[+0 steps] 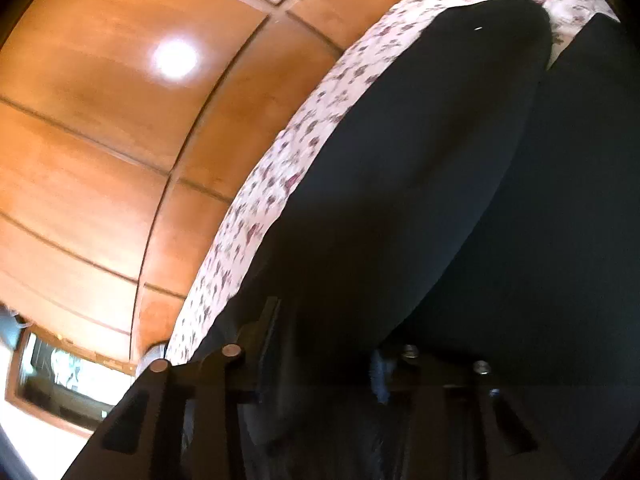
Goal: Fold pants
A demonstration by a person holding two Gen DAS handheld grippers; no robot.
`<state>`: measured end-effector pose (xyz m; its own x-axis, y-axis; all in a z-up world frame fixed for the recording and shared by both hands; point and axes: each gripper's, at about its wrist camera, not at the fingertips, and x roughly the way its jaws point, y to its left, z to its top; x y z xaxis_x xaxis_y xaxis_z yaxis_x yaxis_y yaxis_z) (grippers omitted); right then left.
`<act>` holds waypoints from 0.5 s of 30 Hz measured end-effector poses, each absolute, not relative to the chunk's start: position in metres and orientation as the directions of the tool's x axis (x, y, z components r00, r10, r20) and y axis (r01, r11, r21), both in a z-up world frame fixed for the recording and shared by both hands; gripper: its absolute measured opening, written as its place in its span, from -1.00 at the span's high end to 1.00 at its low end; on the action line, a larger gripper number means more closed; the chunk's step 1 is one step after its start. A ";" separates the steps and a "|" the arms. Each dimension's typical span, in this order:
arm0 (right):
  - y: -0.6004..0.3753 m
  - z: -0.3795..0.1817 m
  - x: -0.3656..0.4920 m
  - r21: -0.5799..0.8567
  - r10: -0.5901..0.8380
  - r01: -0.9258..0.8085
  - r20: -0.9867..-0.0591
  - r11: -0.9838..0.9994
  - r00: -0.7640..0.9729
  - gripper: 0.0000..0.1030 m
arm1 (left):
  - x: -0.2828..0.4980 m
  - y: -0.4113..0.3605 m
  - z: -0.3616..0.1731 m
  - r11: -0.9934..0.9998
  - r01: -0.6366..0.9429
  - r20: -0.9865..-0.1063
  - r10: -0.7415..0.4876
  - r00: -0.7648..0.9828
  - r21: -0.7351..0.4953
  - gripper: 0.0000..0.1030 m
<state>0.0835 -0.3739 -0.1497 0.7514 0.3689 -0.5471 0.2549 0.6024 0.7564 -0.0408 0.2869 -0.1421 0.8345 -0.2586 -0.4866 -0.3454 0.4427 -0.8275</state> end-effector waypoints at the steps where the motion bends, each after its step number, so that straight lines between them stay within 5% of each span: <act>1: -0.375 -0.144 0.085 0.736 0.350 0.254 -0.559 0.628 0.752 0.81 | -0.039 0.289 -0.139 0.466 -0.345 -0.495 -0.251 0.832 -0.815 0.42; 4: -0.379 -0.122 0.082 0.737 0.341 0.211 -0.521 0.643 0.782 0.82 | -0.028 0.298 -0.130 0.510 -0.338 -0.511 -0.246 0.823 -0.791 0.81; 11: -0.372 -0.065 0.039 0.702 0.356 0.064 -0.435 0.709 0.827 0.82 | -0.056 0.328 -0.094 0.529 -0.193 -0.371 -0.254 0.893 -0.827 0.86; 15: -0.355 -0.078 0.006 0.662 0.390 0.033 -0.481 0.749 0.785 0.82 | -0.062 0.339 -0.117 0.557 -0.261 -0.458 -0.250 0.853 -0.789 0.87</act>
<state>0.0064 -0.3552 -0.0778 0.7852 0.3903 -0.4807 0.0331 0.7488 0.6620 -0.0625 0.3394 -0.1168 0.8530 -0.2498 -0.4582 -0.2606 0.5567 -0.7888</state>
